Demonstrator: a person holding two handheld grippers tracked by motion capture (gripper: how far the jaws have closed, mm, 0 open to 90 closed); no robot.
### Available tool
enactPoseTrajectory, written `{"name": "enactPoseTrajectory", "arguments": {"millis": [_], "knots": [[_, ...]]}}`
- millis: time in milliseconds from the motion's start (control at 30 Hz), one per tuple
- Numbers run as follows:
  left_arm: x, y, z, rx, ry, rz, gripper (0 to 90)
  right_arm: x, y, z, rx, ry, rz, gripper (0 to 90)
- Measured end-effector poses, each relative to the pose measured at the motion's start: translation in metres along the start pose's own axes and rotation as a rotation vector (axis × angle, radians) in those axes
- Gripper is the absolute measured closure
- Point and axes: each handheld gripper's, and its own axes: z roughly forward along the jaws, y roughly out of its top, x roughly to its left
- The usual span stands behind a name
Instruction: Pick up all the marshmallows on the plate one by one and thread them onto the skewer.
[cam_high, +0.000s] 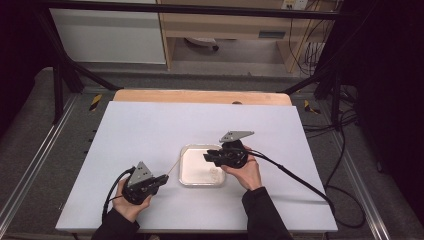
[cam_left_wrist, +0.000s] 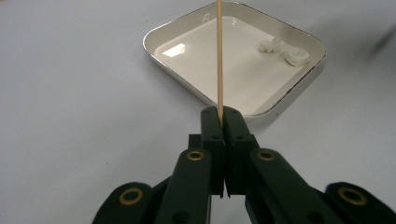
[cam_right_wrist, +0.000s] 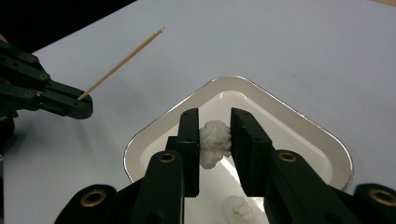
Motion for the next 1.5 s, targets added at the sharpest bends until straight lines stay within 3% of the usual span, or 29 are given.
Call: {"name": "enactPoseTrajectory", "arguments": {"millis": [667,1100,1500], "knots": [[-0.008,0.002,0.003,-0.015,-0.016,0.020,88.9,0.003,0.007,-0.029,-0.150,0.120,0.070,74.7],[-0.015,0.003,0.004,-0.023,-0.035,0.044,88.8,-0.002,0.015,-0.029,-0.208,0.149,0.124,74.9],[-0.018,0.004,0.005,-0.024,-0.039,0.054,88.8,-0.005,0.015,-0.016,-0.212,0.183,0.173,75.0]]}}
